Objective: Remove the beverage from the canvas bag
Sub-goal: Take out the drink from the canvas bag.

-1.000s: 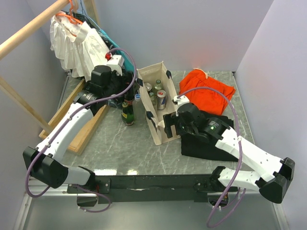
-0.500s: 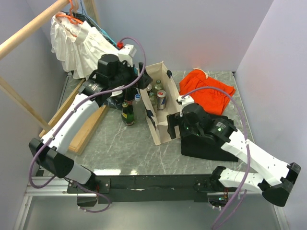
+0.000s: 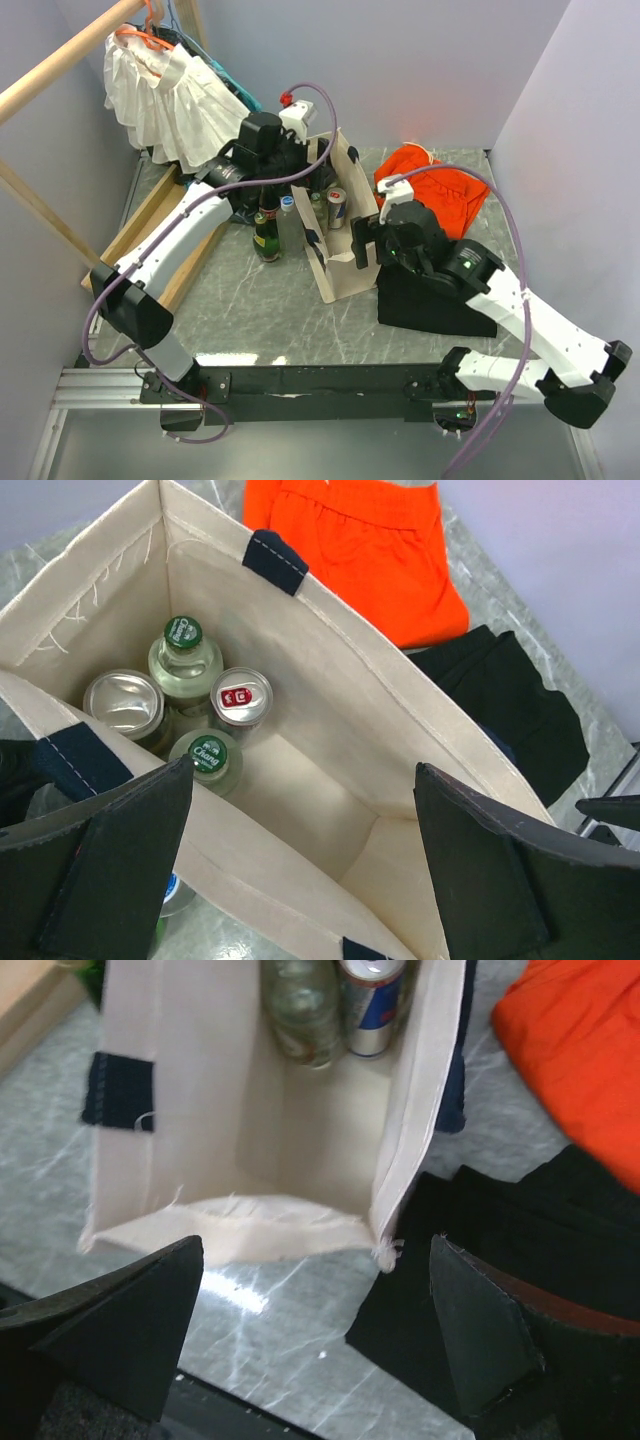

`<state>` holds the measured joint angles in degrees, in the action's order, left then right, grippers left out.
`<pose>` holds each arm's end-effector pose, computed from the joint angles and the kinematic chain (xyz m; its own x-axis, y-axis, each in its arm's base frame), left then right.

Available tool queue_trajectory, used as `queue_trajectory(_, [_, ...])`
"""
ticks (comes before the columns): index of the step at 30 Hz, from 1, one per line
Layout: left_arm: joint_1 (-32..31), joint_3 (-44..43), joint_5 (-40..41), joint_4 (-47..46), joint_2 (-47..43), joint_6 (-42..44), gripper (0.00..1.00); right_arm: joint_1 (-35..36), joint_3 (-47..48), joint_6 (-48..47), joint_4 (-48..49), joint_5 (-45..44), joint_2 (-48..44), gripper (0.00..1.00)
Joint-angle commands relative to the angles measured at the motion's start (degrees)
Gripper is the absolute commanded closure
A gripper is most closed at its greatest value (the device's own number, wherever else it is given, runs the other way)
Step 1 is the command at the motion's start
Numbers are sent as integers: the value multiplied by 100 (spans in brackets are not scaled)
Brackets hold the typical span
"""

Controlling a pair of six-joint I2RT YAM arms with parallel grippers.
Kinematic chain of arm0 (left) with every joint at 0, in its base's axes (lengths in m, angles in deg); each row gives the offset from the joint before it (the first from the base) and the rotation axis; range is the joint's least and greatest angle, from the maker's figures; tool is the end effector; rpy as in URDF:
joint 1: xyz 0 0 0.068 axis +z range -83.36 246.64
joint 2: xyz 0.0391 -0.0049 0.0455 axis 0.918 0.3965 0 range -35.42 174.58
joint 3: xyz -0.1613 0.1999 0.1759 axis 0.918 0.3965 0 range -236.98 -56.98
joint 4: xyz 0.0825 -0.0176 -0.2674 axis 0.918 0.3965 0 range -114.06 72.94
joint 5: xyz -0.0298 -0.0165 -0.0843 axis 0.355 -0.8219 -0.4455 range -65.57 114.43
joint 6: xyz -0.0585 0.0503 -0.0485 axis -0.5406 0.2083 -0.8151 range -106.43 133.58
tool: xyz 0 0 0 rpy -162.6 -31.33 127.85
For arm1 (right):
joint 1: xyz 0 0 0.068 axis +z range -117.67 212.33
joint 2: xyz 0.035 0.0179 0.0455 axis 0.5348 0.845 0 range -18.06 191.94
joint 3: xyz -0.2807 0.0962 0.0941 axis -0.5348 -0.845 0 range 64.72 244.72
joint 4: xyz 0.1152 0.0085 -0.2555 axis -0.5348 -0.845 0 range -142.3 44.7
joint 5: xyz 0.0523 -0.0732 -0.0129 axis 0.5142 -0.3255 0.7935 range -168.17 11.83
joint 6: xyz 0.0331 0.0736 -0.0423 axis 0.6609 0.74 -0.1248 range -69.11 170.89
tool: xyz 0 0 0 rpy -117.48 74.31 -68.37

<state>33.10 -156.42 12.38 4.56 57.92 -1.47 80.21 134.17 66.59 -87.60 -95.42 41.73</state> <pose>0.3548 -0.2556 0.4456 -0.4902 0.0204 -0.8714 0.5943 0.7391 -0.3171 0.1833 0.1666 0.3975 -0.4948 -0.1617 -0.8539 -0.4227 0.9033 0.0739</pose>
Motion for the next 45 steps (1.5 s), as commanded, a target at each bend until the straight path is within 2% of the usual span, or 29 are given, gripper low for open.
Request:
queue_trajectory(1, [-82, -199, 151, -111, -53, 107, 4, 46, 244, -226, 372, -559, 278, 0])
queue_trajectory(17, [-197, -401, 19, 223, 272, 151, 4, 46, 25, -173, 697, -1034, 762, 0])
queue_trajectory(28, [-197, -172, -280, -111, 176, 195, 4, 46, -221, -112, 513, -946, 692, 0])
queue_trajectory(45, [-241, -348, -552, -85, 702, 204, 4, 46, -538, 275, 152, -604, 323, 0])
